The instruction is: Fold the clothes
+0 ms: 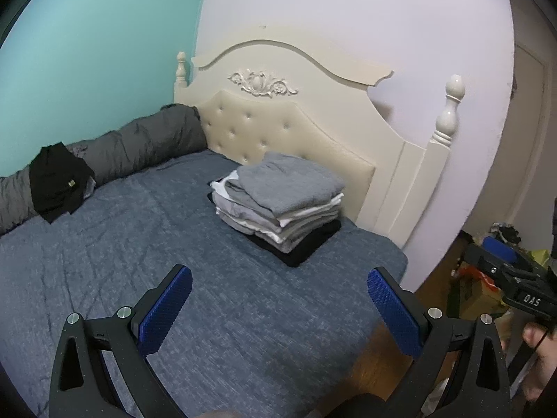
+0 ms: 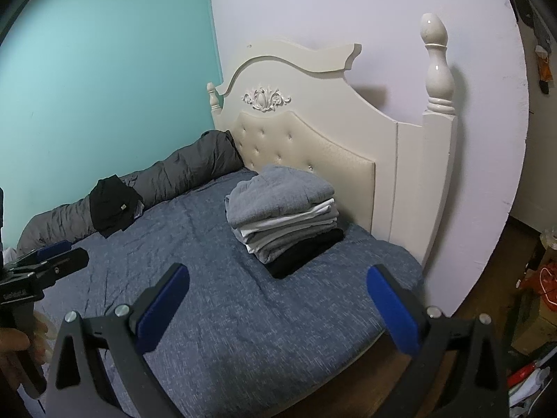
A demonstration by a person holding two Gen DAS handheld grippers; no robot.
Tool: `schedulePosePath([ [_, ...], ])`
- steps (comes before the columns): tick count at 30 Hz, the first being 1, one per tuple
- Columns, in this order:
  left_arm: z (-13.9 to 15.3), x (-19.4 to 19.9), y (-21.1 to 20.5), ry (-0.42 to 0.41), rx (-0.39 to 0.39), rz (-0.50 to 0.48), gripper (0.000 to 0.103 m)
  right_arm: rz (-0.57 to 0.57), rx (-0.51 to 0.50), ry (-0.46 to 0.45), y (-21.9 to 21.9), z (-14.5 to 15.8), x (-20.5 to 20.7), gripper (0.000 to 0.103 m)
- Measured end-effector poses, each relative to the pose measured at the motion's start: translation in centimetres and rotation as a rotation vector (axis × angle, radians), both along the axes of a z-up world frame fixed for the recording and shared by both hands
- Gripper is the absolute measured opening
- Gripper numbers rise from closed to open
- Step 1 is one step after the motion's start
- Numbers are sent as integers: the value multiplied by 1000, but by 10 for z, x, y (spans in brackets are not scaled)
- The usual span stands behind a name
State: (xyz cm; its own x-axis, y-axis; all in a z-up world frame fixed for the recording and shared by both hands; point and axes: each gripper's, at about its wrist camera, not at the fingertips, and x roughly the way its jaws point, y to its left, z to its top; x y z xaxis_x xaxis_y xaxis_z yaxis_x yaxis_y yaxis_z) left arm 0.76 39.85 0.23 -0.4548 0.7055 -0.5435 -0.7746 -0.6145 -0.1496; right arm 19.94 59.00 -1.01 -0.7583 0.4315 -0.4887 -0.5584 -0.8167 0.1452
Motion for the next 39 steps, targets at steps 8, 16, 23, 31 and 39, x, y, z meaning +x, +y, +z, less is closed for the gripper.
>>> schedulePosePath([
  [8,-1,10,-4,7,5,-10,103,-1,-2,0,-2,-4,4,102],
  [16,-5,9,-5,4,0,-3,103,-3,14,1,-7,-5,7,102],
  [23,-6,11,-7,2,6,-3,103,-1,11,0,-7,-6,7,103],
  [31,-6,14,-9,21,7,-1,103,-3,18,-2,-9,-7,7,103],
  [39,-6,13,-11,12,11,0,103,-2,24,1,-11,-6,8,103],
])
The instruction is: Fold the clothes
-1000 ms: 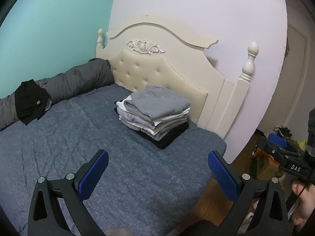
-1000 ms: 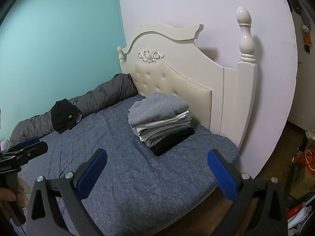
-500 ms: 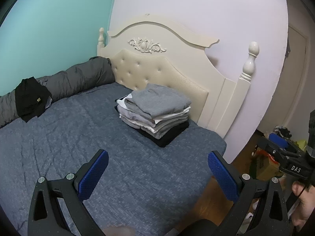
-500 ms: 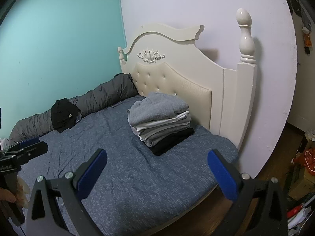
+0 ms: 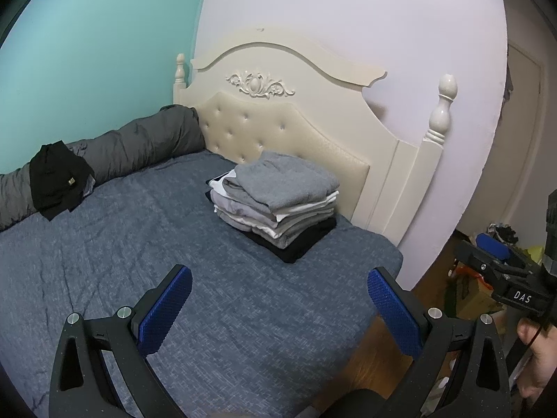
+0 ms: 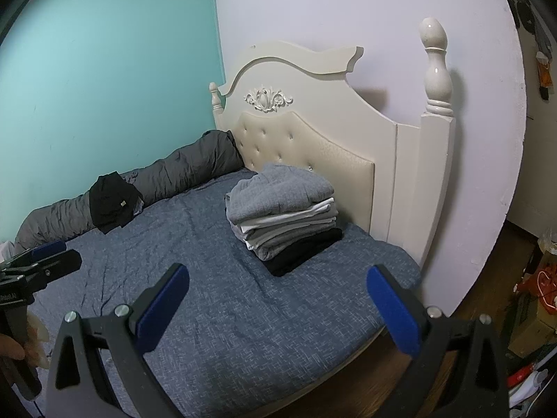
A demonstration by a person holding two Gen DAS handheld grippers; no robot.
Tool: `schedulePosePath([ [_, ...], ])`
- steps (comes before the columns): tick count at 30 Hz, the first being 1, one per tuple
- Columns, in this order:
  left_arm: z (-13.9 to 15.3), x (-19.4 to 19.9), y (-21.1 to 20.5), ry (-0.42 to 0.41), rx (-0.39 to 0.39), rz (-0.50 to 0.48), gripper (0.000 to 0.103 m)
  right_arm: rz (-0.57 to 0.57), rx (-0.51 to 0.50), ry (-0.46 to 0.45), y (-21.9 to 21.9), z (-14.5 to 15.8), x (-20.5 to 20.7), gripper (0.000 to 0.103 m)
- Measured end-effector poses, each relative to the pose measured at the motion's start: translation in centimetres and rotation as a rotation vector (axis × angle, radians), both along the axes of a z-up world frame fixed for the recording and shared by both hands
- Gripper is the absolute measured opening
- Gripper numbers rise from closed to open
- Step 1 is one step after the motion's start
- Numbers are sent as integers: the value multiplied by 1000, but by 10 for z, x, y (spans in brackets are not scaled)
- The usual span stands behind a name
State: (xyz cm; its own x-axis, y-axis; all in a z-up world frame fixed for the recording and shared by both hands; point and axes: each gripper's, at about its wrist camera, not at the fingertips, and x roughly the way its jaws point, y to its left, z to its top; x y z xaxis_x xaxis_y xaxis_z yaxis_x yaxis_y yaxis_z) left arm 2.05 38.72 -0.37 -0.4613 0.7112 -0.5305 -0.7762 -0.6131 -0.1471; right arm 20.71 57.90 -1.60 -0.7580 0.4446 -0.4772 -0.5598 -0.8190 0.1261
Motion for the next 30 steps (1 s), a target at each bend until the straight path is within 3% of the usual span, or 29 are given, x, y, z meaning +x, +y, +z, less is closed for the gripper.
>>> schedulePosePath([
  [30,-3,2,2,12,-20,10,103,6,-1,-10,-2,-4,-1,103],
])
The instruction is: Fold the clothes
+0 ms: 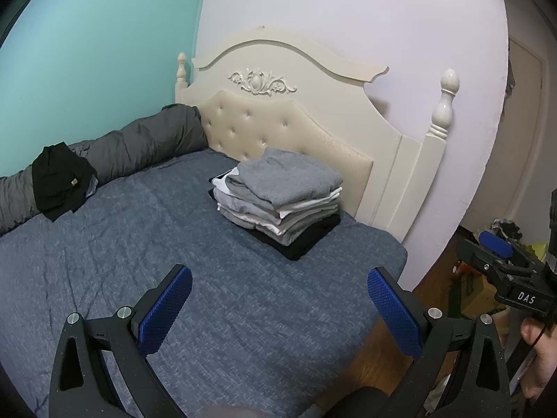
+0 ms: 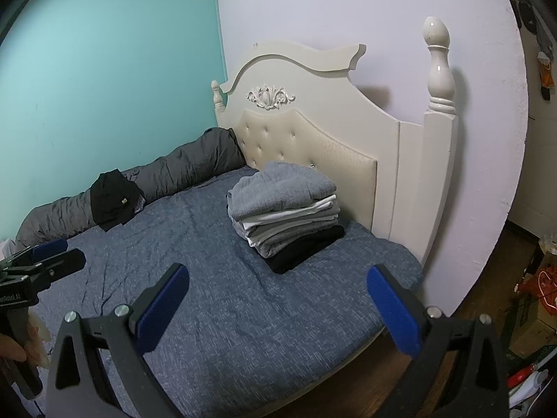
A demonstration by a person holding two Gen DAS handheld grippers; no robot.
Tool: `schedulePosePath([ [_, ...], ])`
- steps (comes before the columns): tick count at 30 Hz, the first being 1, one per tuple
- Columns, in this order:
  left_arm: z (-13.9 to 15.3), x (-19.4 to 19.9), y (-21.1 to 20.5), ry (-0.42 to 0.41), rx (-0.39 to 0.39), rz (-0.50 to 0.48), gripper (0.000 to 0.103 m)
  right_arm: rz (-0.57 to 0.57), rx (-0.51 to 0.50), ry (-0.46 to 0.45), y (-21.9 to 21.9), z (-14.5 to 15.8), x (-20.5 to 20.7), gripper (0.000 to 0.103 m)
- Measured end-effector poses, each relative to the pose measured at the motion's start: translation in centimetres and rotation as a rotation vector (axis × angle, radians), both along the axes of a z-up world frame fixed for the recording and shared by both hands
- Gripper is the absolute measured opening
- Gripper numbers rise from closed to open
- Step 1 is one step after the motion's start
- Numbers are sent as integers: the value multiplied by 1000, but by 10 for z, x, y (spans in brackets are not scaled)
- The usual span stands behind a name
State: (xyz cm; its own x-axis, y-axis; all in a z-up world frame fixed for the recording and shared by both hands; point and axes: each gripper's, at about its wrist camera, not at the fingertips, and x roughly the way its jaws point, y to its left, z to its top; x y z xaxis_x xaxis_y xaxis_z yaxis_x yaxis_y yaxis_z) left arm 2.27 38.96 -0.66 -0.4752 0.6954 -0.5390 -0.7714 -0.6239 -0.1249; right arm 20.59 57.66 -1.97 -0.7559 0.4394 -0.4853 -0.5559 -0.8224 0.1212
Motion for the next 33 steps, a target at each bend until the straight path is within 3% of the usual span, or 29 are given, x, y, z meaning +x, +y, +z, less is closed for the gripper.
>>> schedulePosePath([
  [33,-1,3,2,5,10,-7,103,2,-2,-5,-2,-3,0,103],
])
